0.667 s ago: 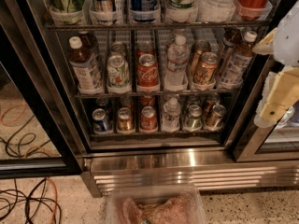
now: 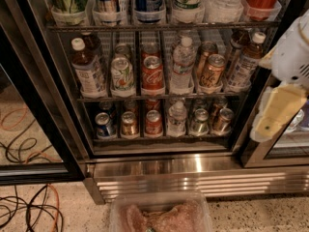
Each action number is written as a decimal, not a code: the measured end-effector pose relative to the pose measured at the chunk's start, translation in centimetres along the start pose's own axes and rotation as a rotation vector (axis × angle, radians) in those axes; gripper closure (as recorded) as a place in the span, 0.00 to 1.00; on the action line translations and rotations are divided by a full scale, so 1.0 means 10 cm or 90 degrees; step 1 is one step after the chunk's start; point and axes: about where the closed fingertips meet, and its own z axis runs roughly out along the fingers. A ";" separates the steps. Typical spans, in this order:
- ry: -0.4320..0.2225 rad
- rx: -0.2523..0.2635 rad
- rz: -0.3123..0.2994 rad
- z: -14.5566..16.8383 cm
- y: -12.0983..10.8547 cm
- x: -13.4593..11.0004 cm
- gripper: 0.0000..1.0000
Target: Pick blue water bottle from middle shelf of fridge
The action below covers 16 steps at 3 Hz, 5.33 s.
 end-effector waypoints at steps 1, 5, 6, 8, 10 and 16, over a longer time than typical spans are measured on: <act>0.002 -0.024 0.085 0.37 0.18 -0.05 0.00; -0.066 -0.014 0.245 0.97 0.77 -0.50 0.00; -0.095 -0.006 0.315 1.11 0.93 -0.75 0.00; -0.128 -0.067 0.342 1.22 1.07 -0.96 0.00; -0.180 -0.027 0.372 1.60 1.19 -1.59 0.00; -0.330 -0.007 0.612 2.16 0.81 -2.29 0.00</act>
Offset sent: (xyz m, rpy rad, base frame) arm -0.0193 0.0428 -0.1046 0.1629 0.1565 -0.2544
